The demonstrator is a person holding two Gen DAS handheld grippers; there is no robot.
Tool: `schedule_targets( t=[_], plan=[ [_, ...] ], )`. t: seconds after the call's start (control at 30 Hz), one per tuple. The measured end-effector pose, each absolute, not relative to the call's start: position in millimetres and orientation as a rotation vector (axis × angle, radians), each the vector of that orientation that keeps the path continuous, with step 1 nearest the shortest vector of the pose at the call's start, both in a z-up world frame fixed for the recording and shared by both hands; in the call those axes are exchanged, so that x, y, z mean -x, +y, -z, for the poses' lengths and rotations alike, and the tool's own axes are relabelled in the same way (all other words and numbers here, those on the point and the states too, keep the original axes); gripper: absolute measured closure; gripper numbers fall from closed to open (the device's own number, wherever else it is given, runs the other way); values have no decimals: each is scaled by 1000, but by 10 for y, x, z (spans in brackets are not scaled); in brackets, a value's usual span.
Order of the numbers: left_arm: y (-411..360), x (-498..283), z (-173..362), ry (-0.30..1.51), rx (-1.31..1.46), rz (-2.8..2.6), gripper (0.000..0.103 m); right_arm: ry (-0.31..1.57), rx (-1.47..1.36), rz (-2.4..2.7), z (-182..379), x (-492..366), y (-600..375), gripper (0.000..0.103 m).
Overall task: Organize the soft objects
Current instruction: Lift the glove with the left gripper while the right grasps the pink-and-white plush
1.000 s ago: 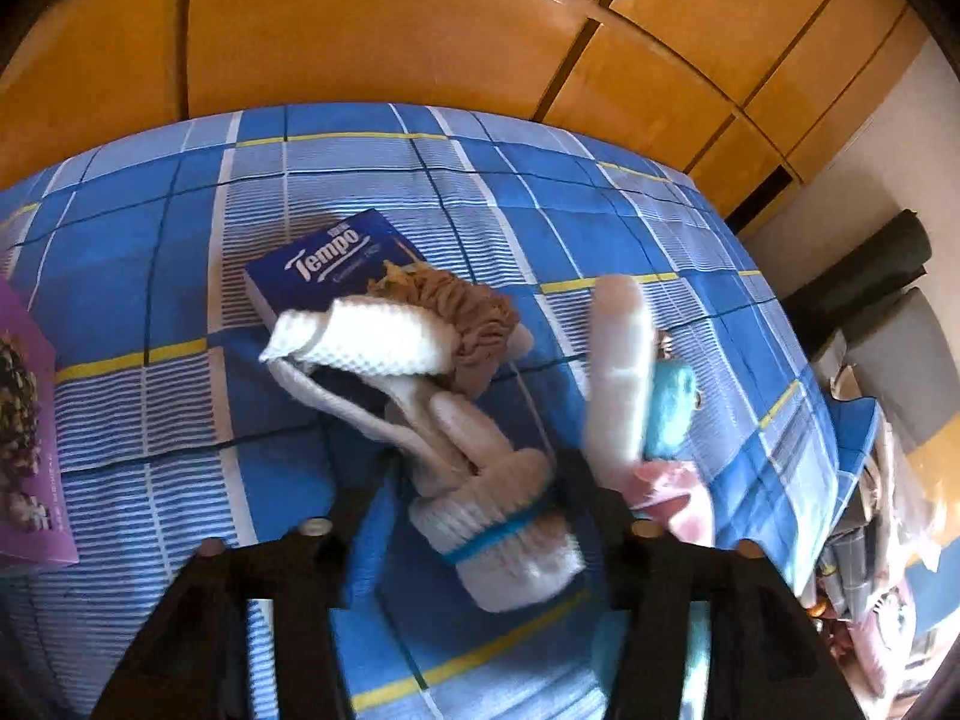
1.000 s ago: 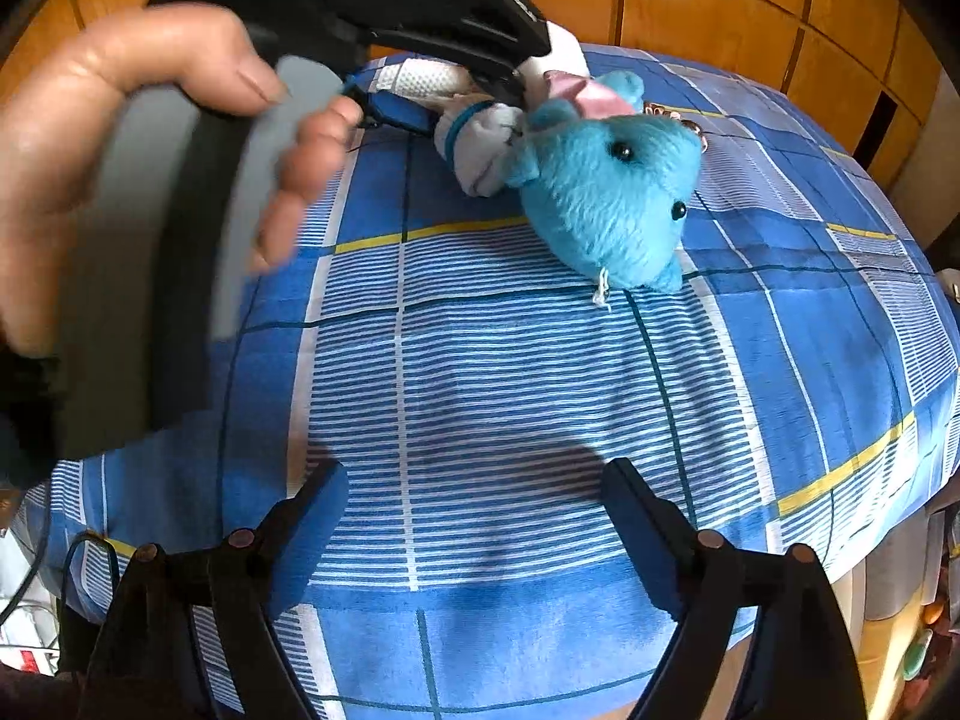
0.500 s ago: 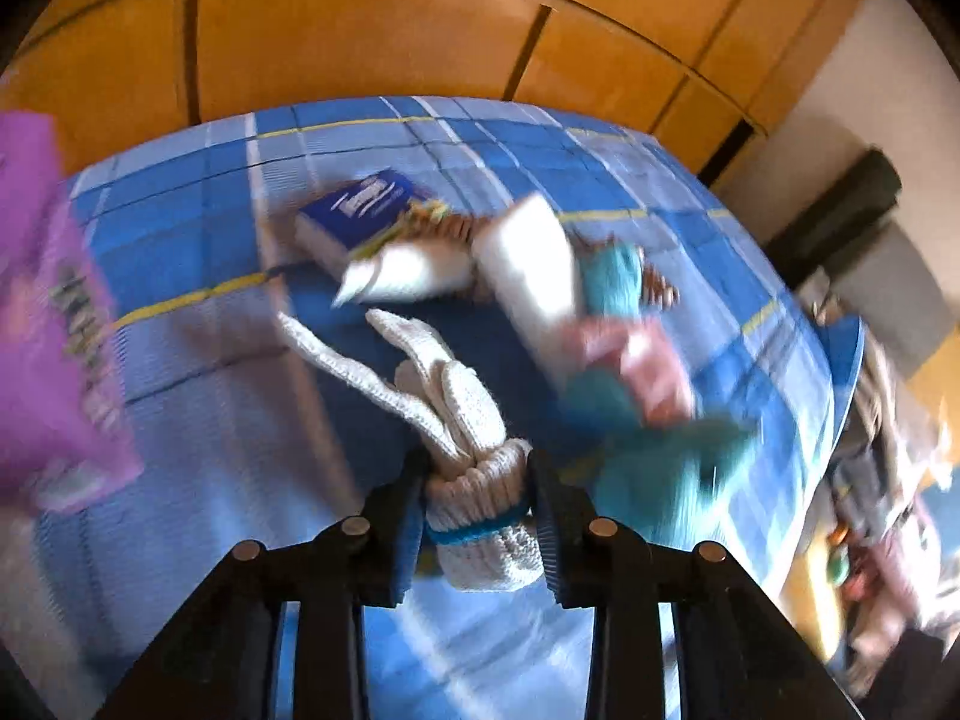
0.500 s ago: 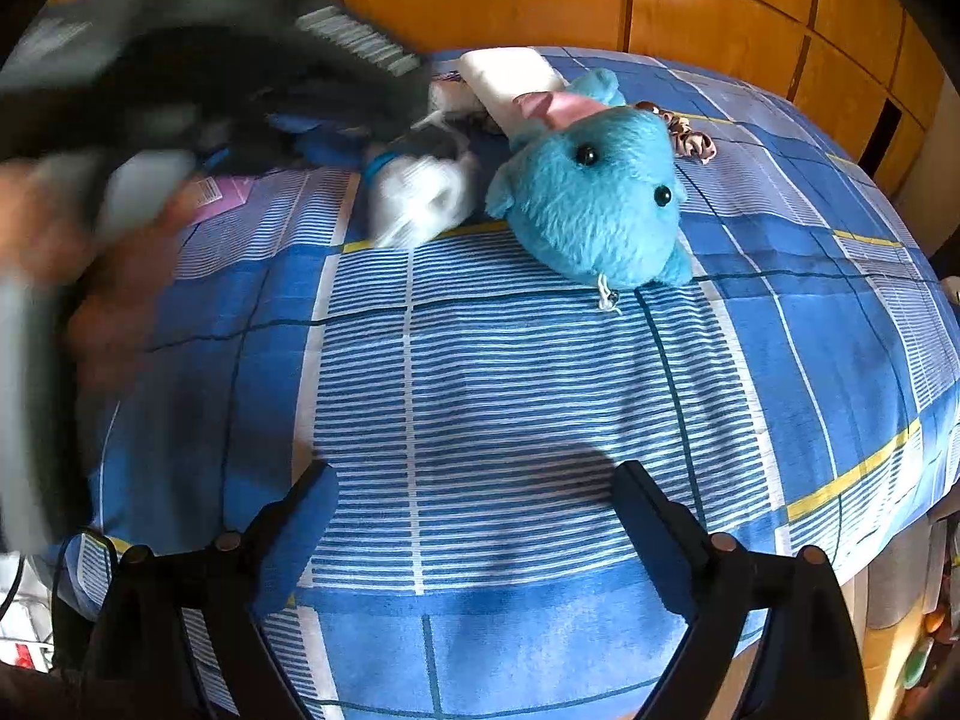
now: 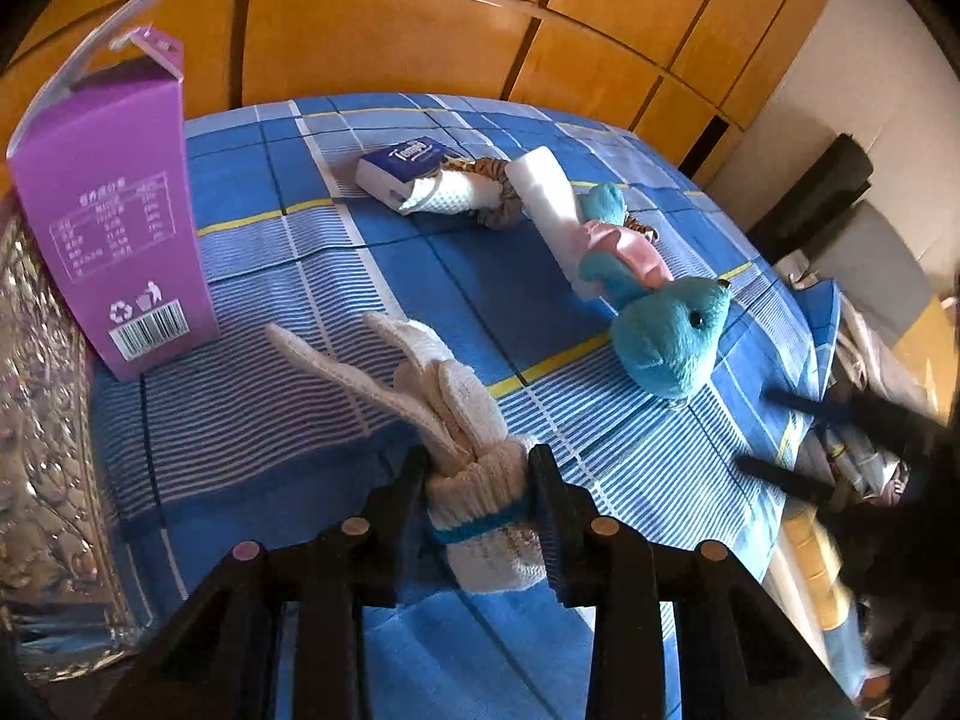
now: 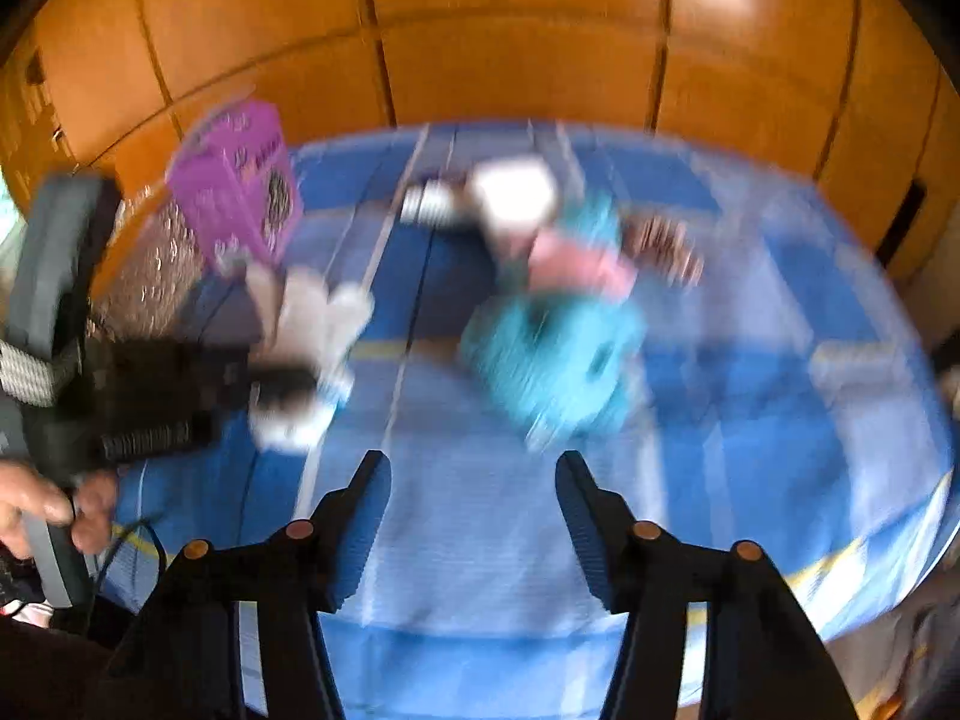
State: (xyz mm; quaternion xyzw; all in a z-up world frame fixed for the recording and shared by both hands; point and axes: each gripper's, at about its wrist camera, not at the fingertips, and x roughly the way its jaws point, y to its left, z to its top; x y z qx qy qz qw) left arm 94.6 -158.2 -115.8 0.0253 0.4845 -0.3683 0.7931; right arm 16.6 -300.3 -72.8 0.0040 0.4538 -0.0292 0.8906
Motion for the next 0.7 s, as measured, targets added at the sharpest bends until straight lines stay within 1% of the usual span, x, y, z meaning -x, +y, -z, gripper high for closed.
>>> schedule_targets(
  t=[0.07,0.13,0.17,0.3,0.4,0.53,0.7],
  plan=[
    [-1554,-970,1171,1051,-25,798,69,909,38,41,572,-314,-3054,41],
    [-1530,-999,1184,1060,-2,799,69,888,80,23,461,-533,-3131,22],
    [-1525,-1006,1188,1062,7,799,69,891,100,1,434,-682,-3165,20],
    [-1533,-1004,1199,1060,14,800,69,934,166,-57,432,-1243,-3231,19],
    [-1523,-999,1210,1056,19,805,68,1030,240,-113,563,-1650,-3243,18],
    [-1492,-1024,1233,1073,53,810,68,1121,341,-128,785,-1993,-3269,18],
    [-1491,-1036,1252,1088,73,815,67,1191,361,-162,971,-2245,-3295,18]
  ],
)
